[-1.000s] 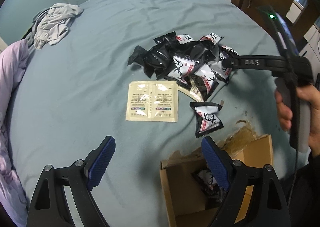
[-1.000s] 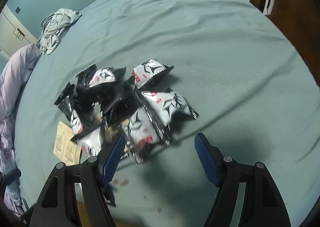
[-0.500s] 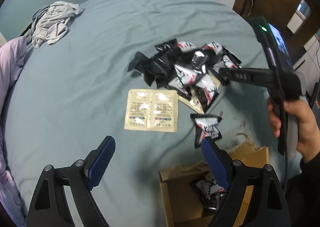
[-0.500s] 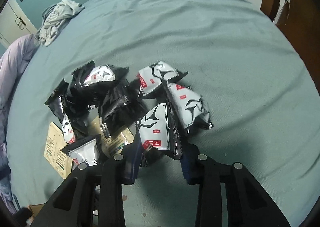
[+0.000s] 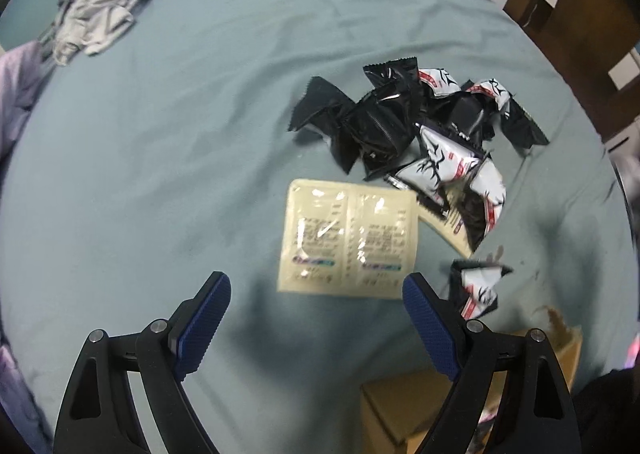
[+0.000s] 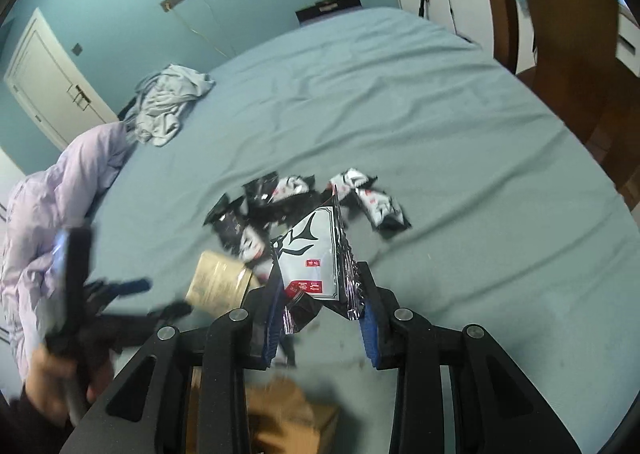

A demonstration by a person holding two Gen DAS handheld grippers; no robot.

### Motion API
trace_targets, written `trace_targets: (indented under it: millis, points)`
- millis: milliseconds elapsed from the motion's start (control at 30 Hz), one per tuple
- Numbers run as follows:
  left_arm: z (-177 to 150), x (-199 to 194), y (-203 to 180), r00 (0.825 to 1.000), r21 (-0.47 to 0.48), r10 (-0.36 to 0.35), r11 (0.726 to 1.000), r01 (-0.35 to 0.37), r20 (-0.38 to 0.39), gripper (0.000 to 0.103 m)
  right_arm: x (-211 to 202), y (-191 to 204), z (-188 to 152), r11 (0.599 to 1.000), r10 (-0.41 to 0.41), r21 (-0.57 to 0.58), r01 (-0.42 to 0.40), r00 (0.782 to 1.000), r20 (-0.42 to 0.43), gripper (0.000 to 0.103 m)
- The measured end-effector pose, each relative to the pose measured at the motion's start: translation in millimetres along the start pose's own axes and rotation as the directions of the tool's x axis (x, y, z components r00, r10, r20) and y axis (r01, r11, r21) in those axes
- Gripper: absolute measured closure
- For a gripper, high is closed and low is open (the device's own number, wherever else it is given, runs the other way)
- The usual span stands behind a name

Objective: Organize snacks
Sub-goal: 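Grasp the beige sachet with the left gripper while the right gripper holds its packet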

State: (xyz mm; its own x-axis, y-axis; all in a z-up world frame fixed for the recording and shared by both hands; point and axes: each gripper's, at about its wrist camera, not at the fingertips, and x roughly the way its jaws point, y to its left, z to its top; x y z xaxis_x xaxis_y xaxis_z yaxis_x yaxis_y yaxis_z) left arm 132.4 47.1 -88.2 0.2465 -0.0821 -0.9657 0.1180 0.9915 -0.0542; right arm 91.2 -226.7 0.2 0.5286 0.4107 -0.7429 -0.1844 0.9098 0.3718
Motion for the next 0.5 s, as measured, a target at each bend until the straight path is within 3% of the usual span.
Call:
trace_targets:
  millis: [100, 200, 333, 433, 467, 500]
  points:
    - [9.4, 17.8, -0.9, 0.999, 0.007, -0.030, 1.000, 0.030, -0.038, 0.014, -16.8, -5.6, -30.2, 1.000, -0.017, 0.000, 0.017, 1.000, -0.007, 0.072]
    - [11.7, 40.8, -7.5, 0.997, 0.040, 0.015, 0.999, -0.012, -0.081, 0.014, -38.8, -10.2, -59.4, 0.999, -0.037, 0.005, 0.037, 0.999, -0.015, 0.072]
    - [11.8, 51.4, -17.3, 0.996, 0.070, 0.039, 0.997, -0.033, -0.079, 0.009, -62.4, -3.7, -66.8, 1.000, -0.007, 0.017, 0.007, 1.000, 0.010, 0.072]
    - [13.3, 48.9, -22.1, 0.996, 0.072, 0.044, 0.997, -0.038, -0.076, 0.022, -60.4, 3.4, -69.6, 0.999, -0.035, -0.017, 0.035, 0.999, 0.011, 0.072]
    - [13.1, 46.2, -21.2, 0.996, 0.063, 0.045, 0.997, -0.041, -0.071, 0.030, -54.8, 3.8, -68.3, 0.999, -0.048, -0.019, 0.048, 0.999, 0.000, 0.072]
    - [12.2, 42.3, -21.2, 0.997, 0.056, 0.035, 0.998, -0.031, -0.065, 0.046, -49.7, 4.0, -68.2, 0.998, -0.054, -0.012, 0.054, 0.998, -0.015, 0.072]
